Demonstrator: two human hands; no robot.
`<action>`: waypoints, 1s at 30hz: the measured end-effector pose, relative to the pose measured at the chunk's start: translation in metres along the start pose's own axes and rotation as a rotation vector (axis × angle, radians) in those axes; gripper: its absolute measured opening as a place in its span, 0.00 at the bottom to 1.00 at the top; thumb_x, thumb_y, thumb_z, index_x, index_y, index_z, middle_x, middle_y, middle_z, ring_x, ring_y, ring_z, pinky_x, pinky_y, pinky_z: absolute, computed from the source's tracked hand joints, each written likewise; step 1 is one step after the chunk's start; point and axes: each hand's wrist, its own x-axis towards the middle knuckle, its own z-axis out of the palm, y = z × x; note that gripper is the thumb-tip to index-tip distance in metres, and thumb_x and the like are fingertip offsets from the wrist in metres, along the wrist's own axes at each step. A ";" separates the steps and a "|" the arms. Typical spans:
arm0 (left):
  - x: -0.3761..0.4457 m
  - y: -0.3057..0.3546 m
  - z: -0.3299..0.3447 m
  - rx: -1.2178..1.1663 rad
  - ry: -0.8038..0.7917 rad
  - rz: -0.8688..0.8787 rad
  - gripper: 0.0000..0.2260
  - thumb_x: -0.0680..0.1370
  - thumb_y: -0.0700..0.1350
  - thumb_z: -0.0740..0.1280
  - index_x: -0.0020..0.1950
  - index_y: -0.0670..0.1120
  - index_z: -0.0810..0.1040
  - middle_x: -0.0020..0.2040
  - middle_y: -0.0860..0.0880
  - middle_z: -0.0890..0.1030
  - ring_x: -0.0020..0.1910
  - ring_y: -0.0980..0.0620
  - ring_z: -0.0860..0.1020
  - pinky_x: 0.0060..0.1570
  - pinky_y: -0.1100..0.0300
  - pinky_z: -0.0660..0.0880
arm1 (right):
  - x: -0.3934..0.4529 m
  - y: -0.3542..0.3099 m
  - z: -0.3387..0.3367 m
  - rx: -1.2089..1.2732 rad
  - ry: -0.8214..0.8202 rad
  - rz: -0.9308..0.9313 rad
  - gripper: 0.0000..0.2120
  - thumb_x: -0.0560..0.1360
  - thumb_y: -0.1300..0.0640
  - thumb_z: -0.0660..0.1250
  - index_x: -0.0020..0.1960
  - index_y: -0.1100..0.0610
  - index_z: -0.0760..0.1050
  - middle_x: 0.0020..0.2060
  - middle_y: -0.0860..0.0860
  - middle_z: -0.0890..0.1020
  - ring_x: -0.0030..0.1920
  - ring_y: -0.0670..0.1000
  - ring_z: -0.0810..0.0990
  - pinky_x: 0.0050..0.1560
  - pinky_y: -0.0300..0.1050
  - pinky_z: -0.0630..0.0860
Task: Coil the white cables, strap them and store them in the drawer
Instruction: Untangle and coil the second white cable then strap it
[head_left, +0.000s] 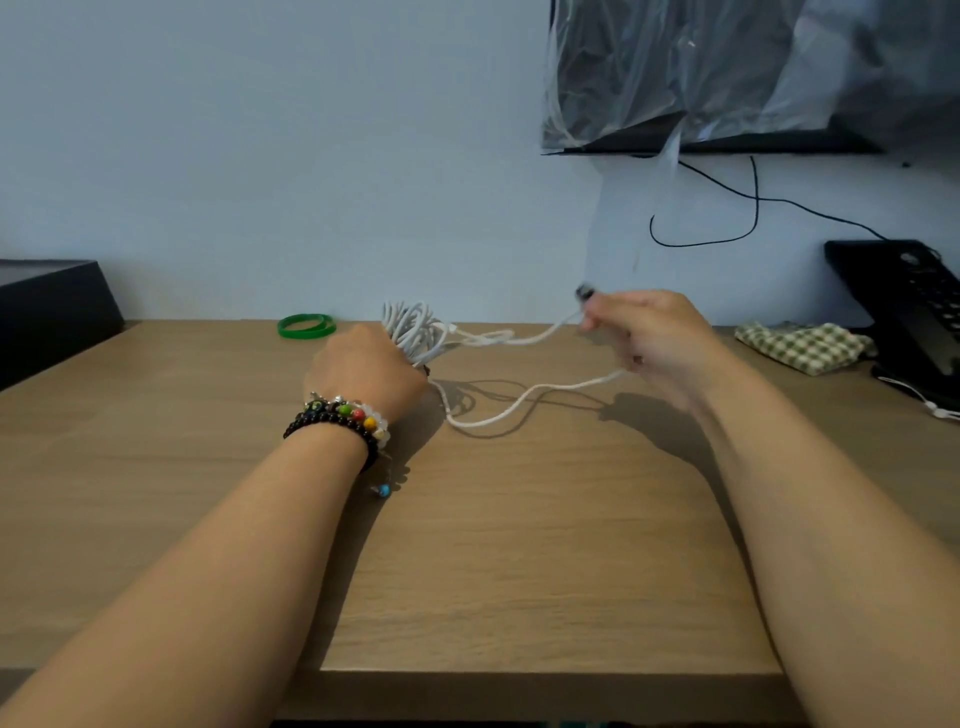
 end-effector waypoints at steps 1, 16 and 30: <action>0.000 -0.001 -0.001 -0.010 -0.003 -0.011 0.10 0.71 0.53 0.70 0.40 0.47 0.77 0.34 0.48 0.77 0.33 0.49 0.76 0.28 0.62 0.67 | 0.002 -0.002 -0.003 0.233 0.012 0.012 0.12 0.75 0.54 0.69 0.34 0.57 0.77 0.23 0.46 0.69 0.23 0.43 0.66 0.28 0.36 0.62; 0.001 -0.008 -0.005 -0.306 0.034 -0.097 0.10 0.71 0.51 0.71 0.37 0.45 0.77 0.33 0.48 0.79 0.33 0.49 0.78 0.29 0.62 0.69 | 0.022 0.021 -0.007 0.057 0.548 0.013 0.15 0.77 0.52 0.66 0.37 0.60 0.73 0.27 0.49 0.70 0.25 0.49 0.70 0.34 0.46 0.76; -0.012 0.002 -0.022 -1.832 -0.397 -0.320 0.08 0.75 0.43 0.69 0.39 0.47 0.71 0.27 0.53 0.69 0.21 0.57 0.69 0.23 0.67 0.68 | -0.019 0.023 0.079 -0.624 -0.384 -0.421 0.13 0.73 0.58 0.70 0.57 0.51 0.79 0.51 0.44 0.81 0.53 0.44 0.77 0.57 0.39 0.72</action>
